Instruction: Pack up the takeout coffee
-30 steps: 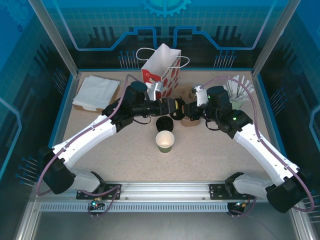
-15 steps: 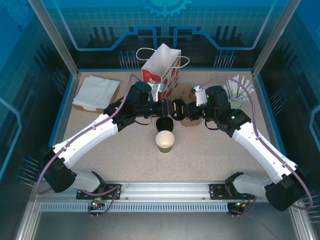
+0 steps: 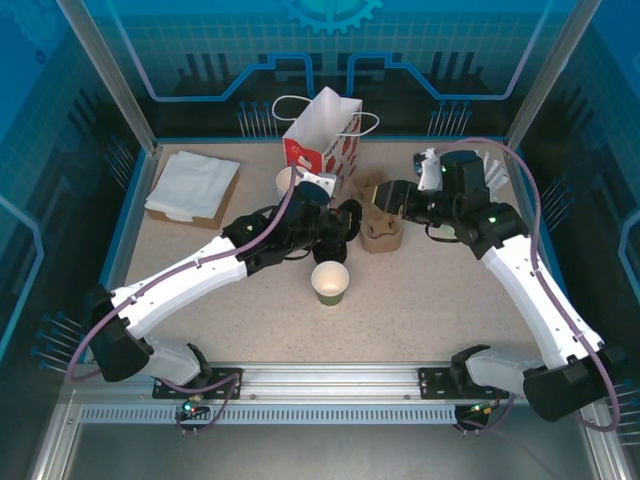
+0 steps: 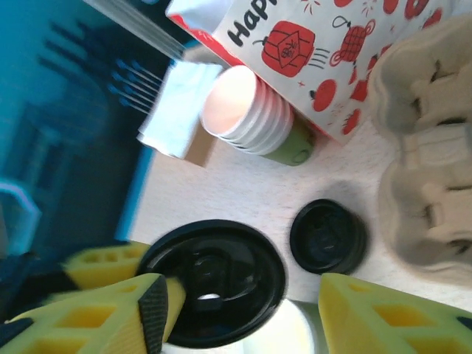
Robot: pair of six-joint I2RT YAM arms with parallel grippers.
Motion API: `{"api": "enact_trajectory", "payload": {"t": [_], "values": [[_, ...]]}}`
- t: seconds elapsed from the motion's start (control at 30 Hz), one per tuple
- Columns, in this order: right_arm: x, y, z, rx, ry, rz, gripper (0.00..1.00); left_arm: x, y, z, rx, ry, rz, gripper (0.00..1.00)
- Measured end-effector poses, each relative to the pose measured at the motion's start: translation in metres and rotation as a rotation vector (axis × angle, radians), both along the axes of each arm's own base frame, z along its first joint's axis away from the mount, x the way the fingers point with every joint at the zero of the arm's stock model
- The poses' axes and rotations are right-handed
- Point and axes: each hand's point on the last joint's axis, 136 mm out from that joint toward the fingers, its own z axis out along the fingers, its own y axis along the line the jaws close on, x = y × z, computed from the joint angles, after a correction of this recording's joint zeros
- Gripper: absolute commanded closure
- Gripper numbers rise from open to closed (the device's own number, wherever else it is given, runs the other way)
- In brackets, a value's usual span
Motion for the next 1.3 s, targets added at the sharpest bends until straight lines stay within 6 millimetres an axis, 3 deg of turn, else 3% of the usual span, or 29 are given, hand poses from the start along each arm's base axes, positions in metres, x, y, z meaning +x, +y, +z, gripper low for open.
{"api": "enact_trajectory", "payload": {"t": [0.27,0.47,0.73,1.17,1.3], "values": [[-0.005,0.014,-0.020,0.466,0.406,-0.203,0.44,0.006,0.003,0.002,0.059,-0.084,0.021,0.94],[0.000,0.025,-0.009,0.636,0.547,-0.260,0.45,0.006,0.000,0.005,0.061,-0.111,0.015,0.93],[0.007,0.046,-0.021,0.690,0.688,-0.291,0.48,0.005,-0.005,0.005,0.057,-0.124,0.004,0.93],[0.021,0.050,-0.019,0.712,0.718,-0.326,0.69,0.002,-0.009,0.002,0.058,-0.133,-0.008,0.93],[0.023,0.052,-0.021,0.706,0.727,-0.327,0.69,0.003,-0.008,0.001,0.066,-0.143,-0.009,0.93]]}}
